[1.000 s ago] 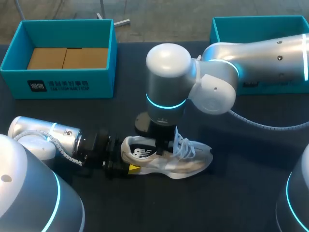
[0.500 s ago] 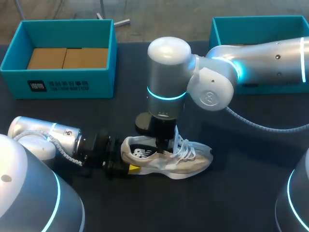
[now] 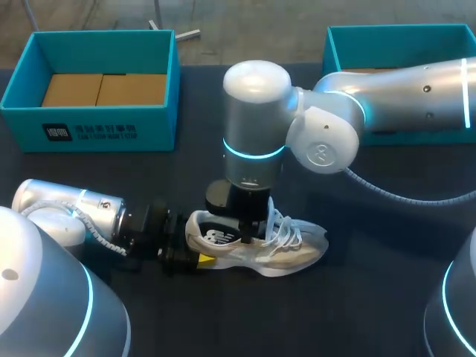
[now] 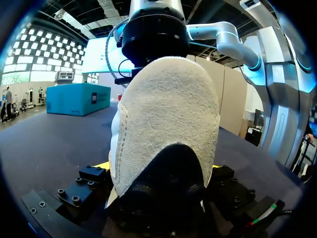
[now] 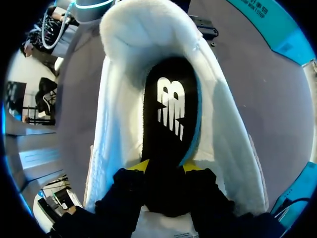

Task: Take the shoe out of the shoebox, open the shoe tongue, remove and reinsert the insole, then place the shoe into the shoebox

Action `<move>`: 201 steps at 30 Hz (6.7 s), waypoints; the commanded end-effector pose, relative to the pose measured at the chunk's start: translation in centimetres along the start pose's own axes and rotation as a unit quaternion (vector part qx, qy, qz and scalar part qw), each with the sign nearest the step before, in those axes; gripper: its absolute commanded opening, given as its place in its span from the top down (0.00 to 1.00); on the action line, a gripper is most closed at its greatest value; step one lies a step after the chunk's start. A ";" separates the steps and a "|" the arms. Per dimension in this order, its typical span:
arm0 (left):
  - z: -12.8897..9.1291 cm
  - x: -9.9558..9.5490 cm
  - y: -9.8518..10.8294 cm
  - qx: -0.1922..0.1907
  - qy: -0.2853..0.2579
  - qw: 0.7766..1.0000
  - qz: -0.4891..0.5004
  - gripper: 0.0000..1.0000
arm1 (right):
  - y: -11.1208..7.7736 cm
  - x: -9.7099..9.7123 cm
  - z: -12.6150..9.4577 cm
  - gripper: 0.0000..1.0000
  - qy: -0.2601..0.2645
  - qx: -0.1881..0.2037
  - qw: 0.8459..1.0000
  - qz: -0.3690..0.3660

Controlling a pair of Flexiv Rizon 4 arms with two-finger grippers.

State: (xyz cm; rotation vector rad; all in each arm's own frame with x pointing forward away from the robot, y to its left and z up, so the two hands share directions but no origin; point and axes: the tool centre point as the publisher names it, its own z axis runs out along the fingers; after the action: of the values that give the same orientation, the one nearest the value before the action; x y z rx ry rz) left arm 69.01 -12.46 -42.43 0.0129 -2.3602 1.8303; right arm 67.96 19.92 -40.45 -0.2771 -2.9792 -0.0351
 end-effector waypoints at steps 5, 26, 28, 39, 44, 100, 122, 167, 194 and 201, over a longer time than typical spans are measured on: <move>0.1 0.0 0.3 0.000 -0.002 1.000 -0.001 1.00 | 0.1 0.5 0.8 1.00 0.007 -0.008 1.000 -0.002; 0.1 0.0 0.3 0.000 -0.002 1.000 -0.001 1.00 | -0.8 1.5 -3.9 1.00 -0.096 -0.181 0.978 -0.047; 0.1 0.0 0.3 0.000 -0.002 1.000 -0.001 1.00 | -0.8 1.4 -4.0 1.00 -0.100 -0.193 0.975 -0.052; 0.1 0.0 0.3 0.000 -0.002 1.000 -0.001 1.00 | -0.1 0.6 -4.6 1.00 -0.108 -0.234 0.964 -0.071; 0.1 0.0 0.3 0.000 -0.002 1.000 -0.001 1.00 | 0.0 0.5 -4.9 1.00 -0.111 -0.235 0.963 -0.074; 0.1 0.0 0.3 0.000 -0.002 1.000 -0.001 1.00 | 3.2 1.4 -8.2 0.63 -0.018 -0.092 0.993 -0.075; 0.1 0.0 0.3 0.000 -0.002 1.000 -0.001 1.00 | 4.1 2.7 -9.0 0.68 -0.005 -0.032 0.999 0.010; 0.1 0.0 0.3 0.000 -0.002 1.000 -0.001 1.00 | 4.7 3.2 -10.2 0.66 -0.015 -0.046 0.995 0.084; 0.1 0.0 0.3 0.000 -0.002 1.000 -0.001 1.00 | 3.9 2.2 -7.1 0.69 0.051 -0.076 0.988 0.123; 0.1 0.0 0.3 0.000 -0.002 1.000 -0.001 1.00 | 4.0 2.4 -7.0 0.72 0.052 -0.087 0.988 0.115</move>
State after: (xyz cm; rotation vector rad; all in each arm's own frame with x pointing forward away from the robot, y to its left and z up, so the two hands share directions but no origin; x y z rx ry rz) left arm 69.03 -12.44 -42.42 0.0150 -2.3599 1.8312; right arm 67.61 24.27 -33.04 -0.6199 -2.8228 -0.2614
